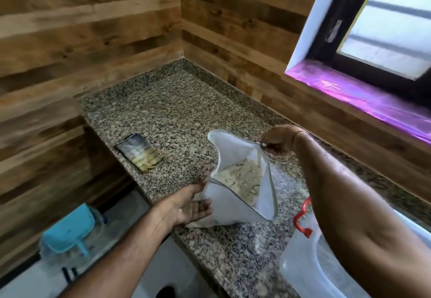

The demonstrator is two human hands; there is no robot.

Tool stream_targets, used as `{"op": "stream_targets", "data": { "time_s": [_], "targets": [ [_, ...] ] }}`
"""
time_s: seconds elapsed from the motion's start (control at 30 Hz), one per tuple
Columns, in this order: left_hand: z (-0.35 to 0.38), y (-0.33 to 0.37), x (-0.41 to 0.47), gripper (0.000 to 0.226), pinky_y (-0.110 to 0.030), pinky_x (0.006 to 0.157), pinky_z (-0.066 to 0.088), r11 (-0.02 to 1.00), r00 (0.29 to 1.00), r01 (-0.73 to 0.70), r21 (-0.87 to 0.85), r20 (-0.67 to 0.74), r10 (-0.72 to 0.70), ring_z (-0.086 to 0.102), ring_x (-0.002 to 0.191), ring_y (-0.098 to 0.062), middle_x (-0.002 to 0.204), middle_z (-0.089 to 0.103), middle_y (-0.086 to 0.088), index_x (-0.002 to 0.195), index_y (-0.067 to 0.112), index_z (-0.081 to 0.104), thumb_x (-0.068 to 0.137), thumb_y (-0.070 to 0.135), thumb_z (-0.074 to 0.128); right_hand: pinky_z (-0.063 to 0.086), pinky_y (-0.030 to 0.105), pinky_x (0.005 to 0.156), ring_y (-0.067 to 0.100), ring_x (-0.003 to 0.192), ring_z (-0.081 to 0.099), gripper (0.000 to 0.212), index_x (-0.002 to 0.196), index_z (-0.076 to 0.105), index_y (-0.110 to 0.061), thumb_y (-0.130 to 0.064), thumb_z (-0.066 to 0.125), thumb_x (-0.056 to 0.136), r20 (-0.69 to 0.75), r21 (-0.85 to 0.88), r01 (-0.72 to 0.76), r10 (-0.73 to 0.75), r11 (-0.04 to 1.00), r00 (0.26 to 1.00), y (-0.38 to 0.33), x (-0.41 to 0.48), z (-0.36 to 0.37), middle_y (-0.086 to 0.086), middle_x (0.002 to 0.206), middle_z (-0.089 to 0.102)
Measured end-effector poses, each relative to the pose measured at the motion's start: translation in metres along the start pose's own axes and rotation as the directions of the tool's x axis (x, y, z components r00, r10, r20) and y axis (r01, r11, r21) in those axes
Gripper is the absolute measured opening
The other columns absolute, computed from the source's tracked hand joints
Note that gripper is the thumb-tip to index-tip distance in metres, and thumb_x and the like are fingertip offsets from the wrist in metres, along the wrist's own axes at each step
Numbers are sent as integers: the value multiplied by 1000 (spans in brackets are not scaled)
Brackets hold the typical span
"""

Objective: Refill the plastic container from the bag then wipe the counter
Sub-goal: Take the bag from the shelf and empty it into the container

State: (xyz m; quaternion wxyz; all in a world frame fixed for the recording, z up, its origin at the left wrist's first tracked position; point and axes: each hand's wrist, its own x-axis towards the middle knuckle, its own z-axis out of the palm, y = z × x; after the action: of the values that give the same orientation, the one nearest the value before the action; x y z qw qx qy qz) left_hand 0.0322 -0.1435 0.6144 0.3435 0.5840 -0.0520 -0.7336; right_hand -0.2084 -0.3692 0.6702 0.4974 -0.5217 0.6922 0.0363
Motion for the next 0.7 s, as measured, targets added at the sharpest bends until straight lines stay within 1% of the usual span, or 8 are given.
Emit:
{"op": "stream_targets", "data": {
  "time_s": [0.1, 0.2, 0.27, 0.33, 0.4, 0.5, 0.63, 0.7],
  "targets": [
    [1, -6, 5, 19, -41, 45, 61, 999, 998, -19, -47, -54, 17, 64, 40, -22, 54, 61, -14, 92, -1, 54, 106, 3, 42, 38, 13, 38, 6, 34, 43, 35, 72, 58, -17, -15, 50, 106, -17, 90, 51, -49, 995, 999, 3, -2, -2, -3, 47, 55],
    [-3, -10, 7, 21, -43, 46, 61, 997, 997, -41, -65, -70, 36, 63, 39, -21, 56, 59, -14, 92, 1, 55, 105, -4, 38, 36, 11, 38, 3, 33, 41, 37, 71, 55, -19, -20, 50, 107, -31, 151, 80, -76, 985, 997, 6, -9, -9, -6, 45, 53],
    [-7, -13, 8, 23, -42, 46, 61, 995, 996, -53, -84, -76, 47, 63, 40, -21, 62, 58, -16, 98, 9, 54, 104, -6, 38, 42, 17, 48, 7, 44, 50, 34, 78, 56, -20, -37, 54, 106, 6, 157, 96, -98, 983, 995, 8, -22, -13, -3, 54, 58],
    [-10, -14, 10, 28, -42, 47, 61, 992, 997, -63, -113, -61, 56, 62, 41, -21, 67, 58, -17, 109, 14, 54, 105, -6, 35, 45, 24, 59, 13, 58, 55, 43, 90, 61, -20, -61, 53, 100, 116, 111, 111, -124, 988, 985, 7, -38, -13, 4, 71, 65],
    [-10, -14, 11, 31, -42, 49, 62, 990, 997, -63, -124, -40, 59, 62, 42, -21, 74, 57, -18, 118, 15, 53, 106, -6, 34, 45, 24, 58, 13, 59, 54, 53, 104, 63, -23, -73, 50, 93, 179, 59, 123, -131, 991, 975, 4, -47, -12, 5, 80, 65],
    [-6, -14, 8, 29, -41, 46, 61, 991, 998, -65, -117, -32, 61, 62, 42, -19, 72, 60, -17, 106, 12, 56, 104, -8, 36, 45, 21, 50, 8, 55, 52, 48, 121, 70, -21, -59, 63, 94, 195, -15, 198, -191, 980, 962, 1, -50, -8, 0, 77, 62],
    [-10, -13, 4, 32, -39, 45, 61, 988, 998, -63, -140, -21, 61, 61, 40, -17, 61, 64, -13, 97, 13, 60, 103, -9, 38, 61, 21, 55, 10, 62, 69, 19, 101, 75, -6, -23, 70, 96, 139, 155, 256, -277, 954, 951, 7, -45, -13, 7, 83, 72],
    [-15, -13, 2, 29, -37, 46, 61, 989, 998, -57, -140, -9, 57, 62, 41, -16, 61, 66, -12, 98, 13, 63, 102, -9, 44, 65, 26, 62, 15, 71, 72, 31, 105, 73, 3, -27, 70, 95, 65, 264, 233, -258, 936, 964, 14, -38, -16, 11, 87, 75]
  ]
}}
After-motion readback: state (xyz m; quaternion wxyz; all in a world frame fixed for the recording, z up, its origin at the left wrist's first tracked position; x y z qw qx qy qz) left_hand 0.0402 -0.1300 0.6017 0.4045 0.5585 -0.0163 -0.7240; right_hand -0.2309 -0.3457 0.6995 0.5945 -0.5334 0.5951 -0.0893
